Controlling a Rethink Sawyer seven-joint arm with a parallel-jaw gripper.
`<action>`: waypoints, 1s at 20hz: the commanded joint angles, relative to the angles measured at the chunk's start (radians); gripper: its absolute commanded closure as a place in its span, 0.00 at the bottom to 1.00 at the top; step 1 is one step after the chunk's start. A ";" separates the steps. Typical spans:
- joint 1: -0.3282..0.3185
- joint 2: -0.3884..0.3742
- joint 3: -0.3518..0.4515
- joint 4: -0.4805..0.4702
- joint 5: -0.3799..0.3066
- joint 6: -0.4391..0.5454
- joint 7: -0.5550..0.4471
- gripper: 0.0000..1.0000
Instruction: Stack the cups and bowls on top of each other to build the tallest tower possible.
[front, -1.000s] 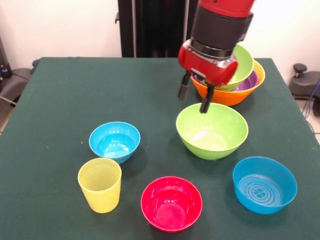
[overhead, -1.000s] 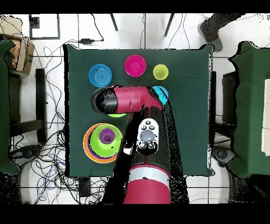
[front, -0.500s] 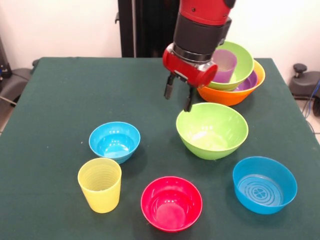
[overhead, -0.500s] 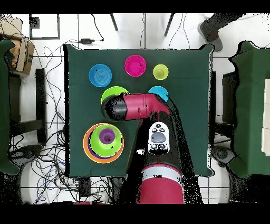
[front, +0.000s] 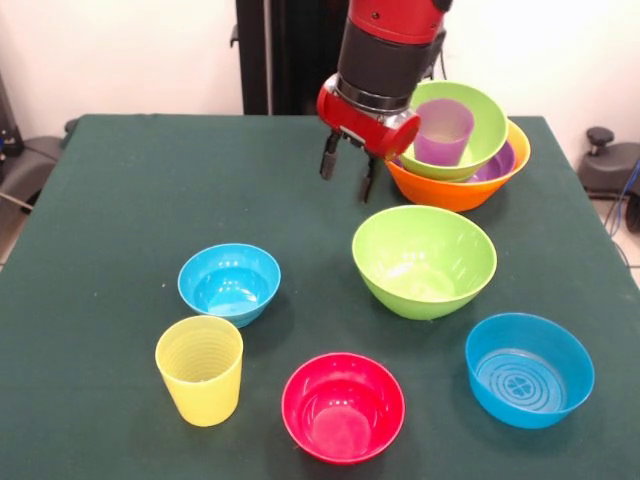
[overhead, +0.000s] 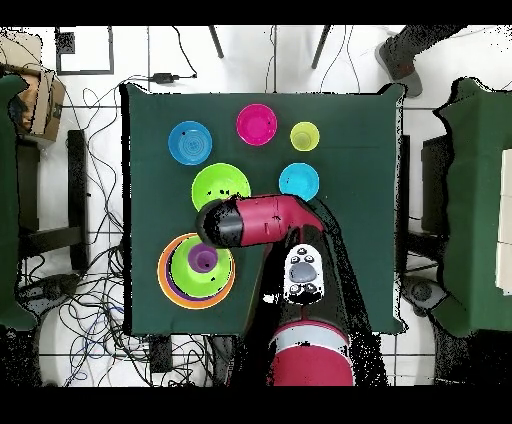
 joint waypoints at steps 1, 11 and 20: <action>0.013 -0.021 0.112 0.059 -0.064 -0.031 -0.117 0.00; 0.016 0.001 0.117 0.046 -0.072 -0.054 -0.110 0.00; 0.027 0.033 0.126 0.011 -0.074 -0.063 -0.098 0.00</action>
